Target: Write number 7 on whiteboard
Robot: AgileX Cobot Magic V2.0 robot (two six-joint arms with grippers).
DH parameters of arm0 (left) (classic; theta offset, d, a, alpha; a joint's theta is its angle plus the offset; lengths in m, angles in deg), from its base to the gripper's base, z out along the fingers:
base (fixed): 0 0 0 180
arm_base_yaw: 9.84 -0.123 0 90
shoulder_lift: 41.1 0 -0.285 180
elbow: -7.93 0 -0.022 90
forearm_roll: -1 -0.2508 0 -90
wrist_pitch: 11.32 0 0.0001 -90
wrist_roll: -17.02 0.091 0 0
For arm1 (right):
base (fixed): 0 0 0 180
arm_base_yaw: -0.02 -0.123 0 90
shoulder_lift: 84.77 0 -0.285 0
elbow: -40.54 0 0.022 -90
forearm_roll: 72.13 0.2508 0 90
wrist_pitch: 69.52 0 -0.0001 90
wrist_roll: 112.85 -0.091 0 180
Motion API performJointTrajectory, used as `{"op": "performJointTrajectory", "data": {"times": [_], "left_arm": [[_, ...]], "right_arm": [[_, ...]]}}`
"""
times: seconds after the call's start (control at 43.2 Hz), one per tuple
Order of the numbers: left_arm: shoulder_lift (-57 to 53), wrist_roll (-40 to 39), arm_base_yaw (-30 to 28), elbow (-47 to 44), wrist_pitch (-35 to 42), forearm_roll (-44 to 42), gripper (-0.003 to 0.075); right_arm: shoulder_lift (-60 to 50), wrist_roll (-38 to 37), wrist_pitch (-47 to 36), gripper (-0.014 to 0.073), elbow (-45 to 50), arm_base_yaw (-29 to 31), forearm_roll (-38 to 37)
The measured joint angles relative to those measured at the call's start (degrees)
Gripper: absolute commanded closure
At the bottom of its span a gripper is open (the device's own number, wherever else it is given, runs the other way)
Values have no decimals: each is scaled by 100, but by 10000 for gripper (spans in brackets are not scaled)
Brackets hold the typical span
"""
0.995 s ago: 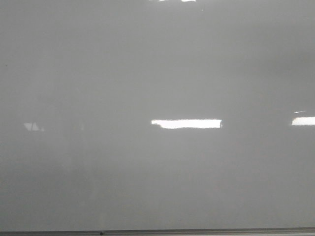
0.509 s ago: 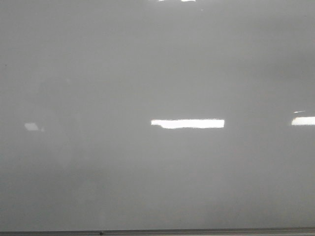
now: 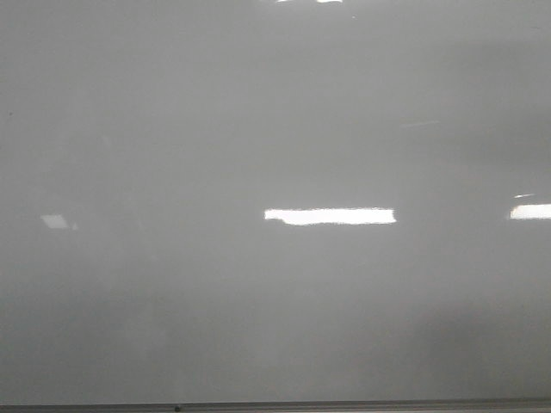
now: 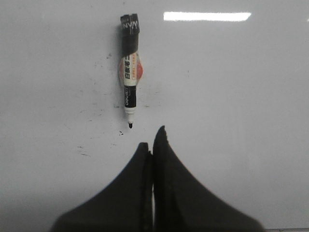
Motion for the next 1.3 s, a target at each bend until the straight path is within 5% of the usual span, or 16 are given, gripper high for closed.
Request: {"op": "performJointTrajectory", "data": {"times": [0.162,0.301,0.972,1.296], "left_arm": [[274,0,0,-24,72,-43,383],[604,0,0,-24,198,-115,197],[3670,0,-221,1288,531,-217,197],[4549,0,-300,1461,1269,-235,243]], "right_arm": [[27,5,44,165,0,0,0],[27,14,64,117,0,0,0],[27,14,162,118,0,0,0],[27,14,174,118,0,0,0]]}}
